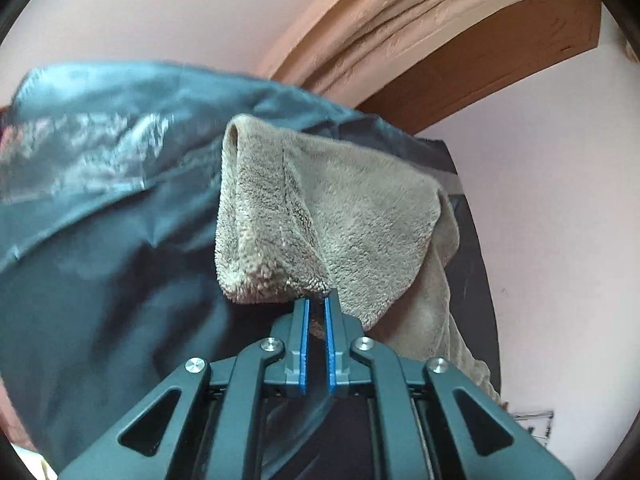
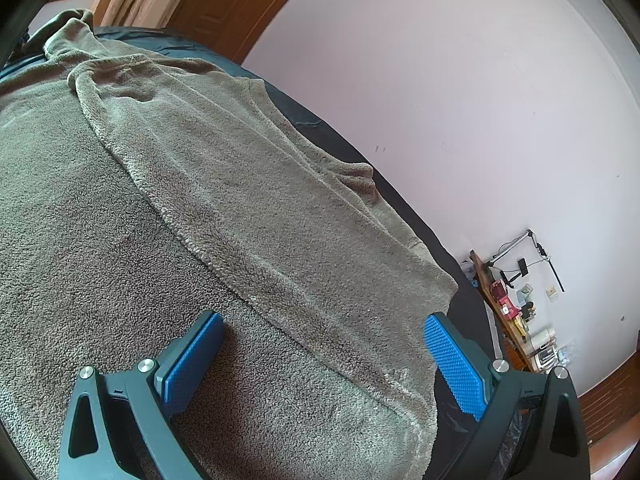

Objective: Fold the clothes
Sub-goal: 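Grasp the sleeve cuff with the left gripper, then lift the held sleeve with the left gripper, lay it across the body, release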

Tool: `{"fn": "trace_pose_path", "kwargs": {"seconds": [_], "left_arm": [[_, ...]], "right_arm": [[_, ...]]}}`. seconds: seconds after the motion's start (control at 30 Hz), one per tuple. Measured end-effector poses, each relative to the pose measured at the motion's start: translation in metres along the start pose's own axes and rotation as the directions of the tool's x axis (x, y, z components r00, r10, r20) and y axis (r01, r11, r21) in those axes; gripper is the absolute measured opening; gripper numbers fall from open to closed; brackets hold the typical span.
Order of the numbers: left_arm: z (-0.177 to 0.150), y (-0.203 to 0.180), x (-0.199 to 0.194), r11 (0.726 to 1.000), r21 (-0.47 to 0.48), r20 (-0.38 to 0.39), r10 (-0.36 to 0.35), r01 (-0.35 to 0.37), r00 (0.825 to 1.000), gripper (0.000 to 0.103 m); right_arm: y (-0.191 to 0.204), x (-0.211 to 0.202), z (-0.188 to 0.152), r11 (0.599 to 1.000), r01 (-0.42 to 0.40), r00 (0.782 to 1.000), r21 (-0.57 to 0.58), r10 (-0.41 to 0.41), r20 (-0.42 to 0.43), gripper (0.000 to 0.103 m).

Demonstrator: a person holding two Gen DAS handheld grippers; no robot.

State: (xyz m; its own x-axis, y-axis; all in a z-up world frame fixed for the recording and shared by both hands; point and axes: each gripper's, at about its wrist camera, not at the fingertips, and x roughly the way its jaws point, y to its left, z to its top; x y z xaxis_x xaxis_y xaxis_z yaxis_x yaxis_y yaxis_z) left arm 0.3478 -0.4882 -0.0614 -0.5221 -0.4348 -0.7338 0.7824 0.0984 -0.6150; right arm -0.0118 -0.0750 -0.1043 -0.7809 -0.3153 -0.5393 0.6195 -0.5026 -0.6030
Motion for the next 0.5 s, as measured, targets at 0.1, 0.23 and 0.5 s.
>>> {"fn": "trace_pose_path", "kwargs": {"seconds": [0.1,0.23,0.5], "left_arm": [[0.003,-0.009,-0.015,0.999,0.050,0.059,0.014,-0.017,0.998,0.007],[0.006,-0.030,-0.029,0.987,0.155,0.136,0.020,-0.041,0.990,0.007],[0.015,-0.034,-0.012,0.989,0.142,0.087,0.021,-0.033,0.996,0.008]], "right_arm": [[0.000,0.000,0.000,1.000,0.001,1.000,0.000,-0.001,0.000,0.102],[-0.001,0.001,0.000,1.000,0.003,1.000,-0.001,-0.003,0.001,0.102],[0.000,0.001,0.000,1.000,0.007,1.000,-0.002,-0.007,0.003,0.102]]}}
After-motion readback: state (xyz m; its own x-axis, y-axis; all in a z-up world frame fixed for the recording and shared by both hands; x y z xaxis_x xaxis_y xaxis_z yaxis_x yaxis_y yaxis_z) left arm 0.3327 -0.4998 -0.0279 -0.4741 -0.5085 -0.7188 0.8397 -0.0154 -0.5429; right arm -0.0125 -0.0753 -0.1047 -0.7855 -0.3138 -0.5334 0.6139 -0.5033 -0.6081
